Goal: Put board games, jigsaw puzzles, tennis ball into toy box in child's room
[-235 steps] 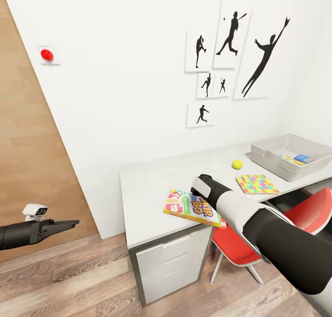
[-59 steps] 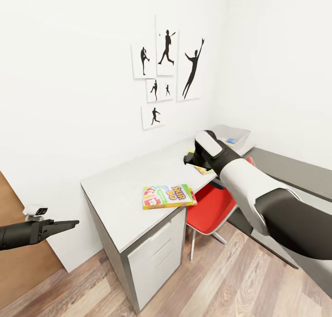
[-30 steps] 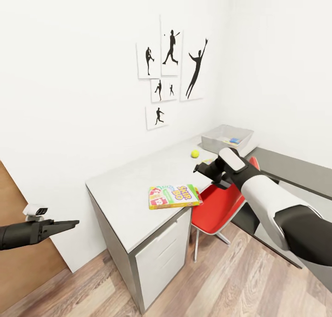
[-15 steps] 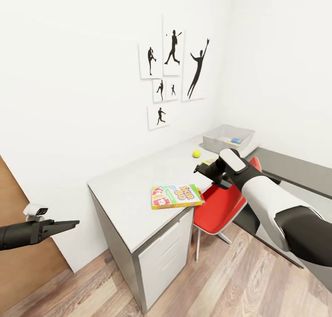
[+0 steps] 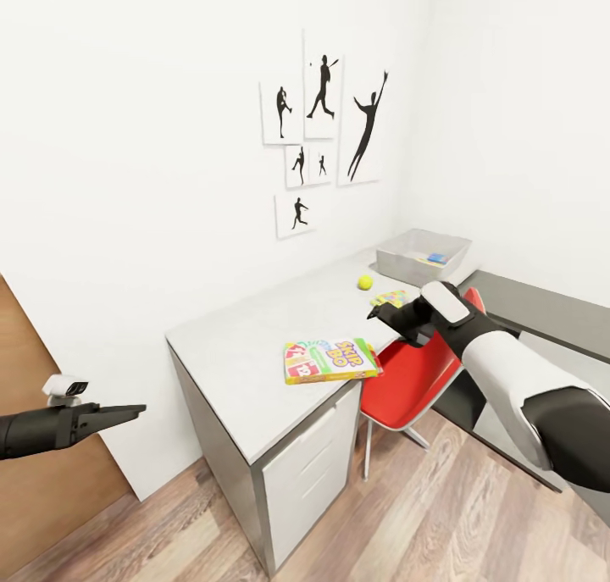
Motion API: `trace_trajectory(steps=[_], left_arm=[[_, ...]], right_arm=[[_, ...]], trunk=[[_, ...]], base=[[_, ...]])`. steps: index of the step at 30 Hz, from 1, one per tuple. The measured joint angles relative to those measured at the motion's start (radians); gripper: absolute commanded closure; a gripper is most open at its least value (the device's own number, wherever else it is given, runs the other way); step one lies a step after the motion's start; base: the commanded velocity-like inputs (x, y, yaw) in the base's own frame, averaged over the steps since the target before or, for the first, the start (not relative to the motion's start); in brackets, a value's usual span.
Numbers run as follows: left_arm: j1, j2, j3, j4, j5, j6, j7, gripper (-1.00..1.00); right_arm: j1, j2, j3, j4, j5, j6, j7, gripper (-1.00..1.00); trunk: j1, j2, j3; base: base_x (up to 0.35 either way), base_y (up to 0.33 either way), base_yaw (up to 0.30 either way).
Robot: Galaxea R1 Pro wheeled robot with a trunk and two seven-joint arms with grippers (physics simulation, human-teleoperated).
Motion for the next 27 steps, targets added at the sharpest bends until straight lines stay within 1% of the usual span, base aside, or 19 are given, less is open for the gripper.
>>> trace_trajectory(steps=[4, 11, 14, 16, 20, 22, 27], left_arm=[[0.000, 0.000, 0.000, 0.000, 0.000, 0.000, 0.000, -1.00], [0.000, 0.000, 0.000, 0.000, 0.000, 0.000, 0.000, -1.00], [0.000, 0.000, 0.000, 0.000, 0.000, 0.000, 0.000, -1.00], [0.000, 0.000, 0.000, 0.000, 0.000, 0.000, 0.000, -1.00], [0.000, 0.000, 0.000, 0.000, 0.000, 0.000, 0.000, -1.00], [0.000, 0.000, 0.000, 0.000, 0.000, 0.000, 0.000, -1.00], [0.000, 0.000, 0.000, 0.000, 0.000, 0.000, 0.000, -1.00]], right_arm=[[0.004, -0.010, 0.000, 0.001, 0.000, -0.005, 0.017, -1.00], [0.007, -0.012, 0.000, 0.002, 0.001, -0.007, 0.024, -1.00], [0.019, -0.013, 0.000, 0.005, 0.001, -0.015, 0.027, -1.00], [0.040, -0.014, -0.001, 0.006, 0.001, -0.032, 0.029, -1.00], [0.094, -0.026, -0.012, 0.006, -0.001, -0.081, 0.035, -1.00], [0.117, -0.030, -0.020, 0.006, -0.002, -0.100, 0.053, -1.00], [0.162, -0.040, -0.027, 0.006, 0.000, -0.127, 0.132, -1.00]], trunk=[[0.000, 0.000, 0.000], [0.000, 0.000, 0.000], [0.000, 0.000, 0.000], [0.000, 0.000, 0.000], [0.000, 0.000, 0.000], [0.000, 0.000, 0.000], [0.000, 0.000, 0.000]], base=[[0.000, 0.006, 0.000], [0.000, 0.071, 0.000], [0.000, 0.049, 0.000], [0.000, 0.022, 0.000], [0.000, 0.008, 0.000], [0.000, 0.003, 0.000], [0.000, 0.001, 0.000]])
